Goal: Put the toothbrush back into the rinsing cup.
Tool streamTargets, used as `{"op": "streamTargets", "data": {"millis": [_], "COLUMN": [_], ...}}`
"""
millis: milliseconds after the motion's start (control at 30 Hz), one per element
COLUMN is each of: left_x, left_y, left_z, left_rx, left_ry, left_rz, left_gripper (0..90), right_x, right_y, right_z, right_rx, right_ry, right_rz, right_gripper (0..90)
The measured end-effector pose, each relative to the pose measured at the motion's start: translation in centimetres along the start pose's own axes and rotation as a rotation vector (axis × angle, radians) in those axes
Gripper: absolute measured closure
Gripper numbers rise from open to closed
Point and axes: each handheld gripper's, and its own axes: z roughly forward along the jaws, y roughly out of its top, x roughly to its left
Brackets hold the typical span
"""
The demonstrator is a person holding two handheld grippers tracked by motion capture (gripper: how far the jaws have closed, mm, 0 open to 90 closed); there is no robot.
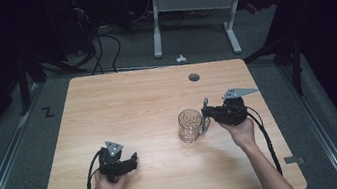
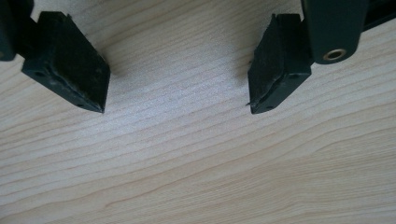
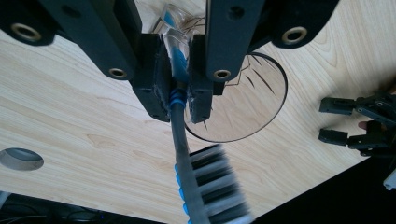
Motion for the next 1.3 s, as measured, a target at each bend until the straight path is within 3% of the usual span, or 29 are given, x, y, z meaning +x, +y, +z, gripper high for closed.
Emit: {"op": "streamTargets", "data": {"millis": [900,1300], "left_x": [0.0,0.0], "left_y": [0.0,0.0], "left_z": [0.0,0.0], "left_rx": [0.0,0.0], "left_ry": [0.0,0.0], "left_rz": [0.0,0.0], "left_gripper": [21.5,21.5], "right_x": [-0.07,-0.16], "right_y": [-0.28,-0.42], "right_z": [0.22,0.28], "right_rx": [0.021,0.03], "right_ry": [0.013,0.027], "right_rz": [0.004,0.007], "right_gripper": [77.1,67.1]}}
